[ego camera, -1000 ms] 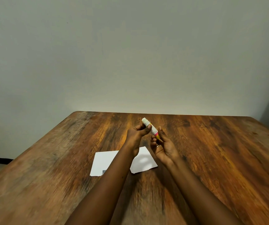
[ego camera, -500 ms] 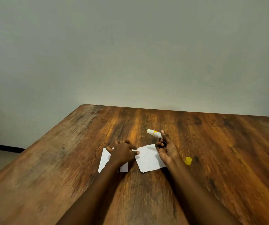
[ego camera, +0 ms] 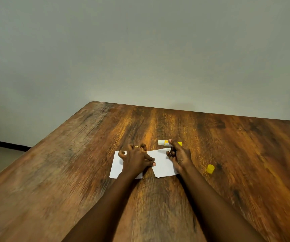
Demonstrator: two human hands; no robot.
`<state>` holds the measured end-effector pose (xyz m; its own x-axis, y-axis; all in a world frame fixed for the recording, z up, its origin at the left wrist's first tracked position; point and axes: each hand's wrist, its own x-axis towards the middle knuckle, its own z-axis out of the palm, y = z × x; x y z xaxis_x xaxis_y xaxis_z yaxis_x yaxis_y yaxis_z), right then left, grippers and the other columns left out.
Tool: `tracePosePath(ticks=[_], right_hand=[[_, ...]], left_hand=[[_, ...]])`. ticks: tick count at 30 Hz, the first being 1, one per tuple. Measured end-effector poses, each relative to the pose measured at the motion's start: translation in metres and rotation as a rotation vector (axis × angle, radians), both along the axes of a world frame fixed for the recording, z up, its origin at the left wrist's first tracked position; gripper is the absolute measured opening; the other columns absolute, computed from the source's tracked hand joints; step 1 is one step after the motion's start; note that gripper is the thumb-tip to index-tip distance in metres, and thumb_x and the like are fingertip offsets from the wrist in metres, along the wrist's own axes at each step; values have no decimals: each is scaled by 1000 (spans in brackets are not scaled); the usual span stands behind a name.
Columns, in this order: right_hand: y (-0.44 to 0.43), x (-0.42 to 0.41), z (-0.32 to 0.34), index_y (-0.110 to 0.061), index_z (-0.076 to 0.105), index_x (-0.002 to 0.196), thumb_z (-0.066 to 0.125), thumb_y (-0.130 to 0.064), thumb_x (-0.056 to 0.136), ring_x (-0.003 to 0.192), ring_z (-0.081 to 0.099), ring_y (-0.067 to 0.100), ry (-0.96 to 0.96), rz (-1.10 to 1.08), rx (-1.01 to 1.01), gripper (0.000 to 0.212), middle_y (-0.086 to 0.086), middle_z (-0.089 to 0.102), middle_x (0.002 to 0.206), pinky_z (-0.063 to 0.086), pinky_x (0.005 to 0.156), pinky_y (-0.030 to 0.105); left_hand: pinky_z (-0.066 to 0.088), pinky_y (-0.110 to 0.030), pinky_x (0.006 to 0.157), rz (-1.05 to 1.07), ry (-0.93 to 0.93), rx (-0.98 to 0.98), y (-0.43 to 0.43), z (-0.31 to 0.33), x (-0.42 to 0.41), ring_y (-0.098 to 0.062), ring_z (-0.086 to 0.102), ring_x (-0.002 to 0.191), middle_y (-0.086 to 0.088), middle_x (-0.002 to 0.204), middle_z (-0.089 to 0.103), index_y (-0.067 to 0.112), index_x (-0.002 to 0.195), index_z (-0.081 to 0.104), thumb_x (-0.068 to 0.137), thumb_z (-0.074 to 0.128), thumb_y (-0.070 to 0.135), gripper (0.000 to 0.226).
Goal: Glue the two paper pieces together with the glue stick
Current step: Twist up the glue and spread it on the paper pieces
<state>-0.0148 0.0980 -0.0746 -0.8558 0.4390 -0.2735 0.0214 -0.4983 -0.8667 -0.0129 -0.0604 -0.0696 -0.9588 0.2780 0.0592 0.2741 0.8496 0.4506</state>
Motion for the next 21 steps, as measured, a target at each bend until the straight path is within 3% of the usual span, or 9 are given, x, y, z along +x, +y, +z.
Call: tracePosePath(ticks=[3,7,13,21], right_hand=[[-1,-2,0,-4,66,76,64,-13,87,46,47,10,43,80,56,14,6,59,58,49,45,20],[-7,-7,1,4,72,87,66,-13,84,49,55,6,58,274,262,18,7,76,80,52,52,19],[-13,-14,-3,2,66,80,67,-14,83,41,54,13,-29,238,483,17,9,61,61,48,47,23],[-16,-22,-10,-7,66,69,69,-19,82,49,56,20,-60,223,703,18,11,64,64,51,61,37]], left_hand=[[22,-44,97,12,-1,41,-3,-9,-1,-25,23,131,9,136,51,34,109,72,84,62,46,30],[26,-44,96,3,43,22,-6,-18,-2,-30,22,129,10,137,51,40,108,71,82,60,52,30],[16,-36,88,55,47,41,-5,-14,3,-29,20,130,4,136,50,37,109,71,80,63,52,34],[22,-41,92,75,1,33,-5,-16,1,-27,21,129,3,137,47,36,112,70,79,63,54,38]])
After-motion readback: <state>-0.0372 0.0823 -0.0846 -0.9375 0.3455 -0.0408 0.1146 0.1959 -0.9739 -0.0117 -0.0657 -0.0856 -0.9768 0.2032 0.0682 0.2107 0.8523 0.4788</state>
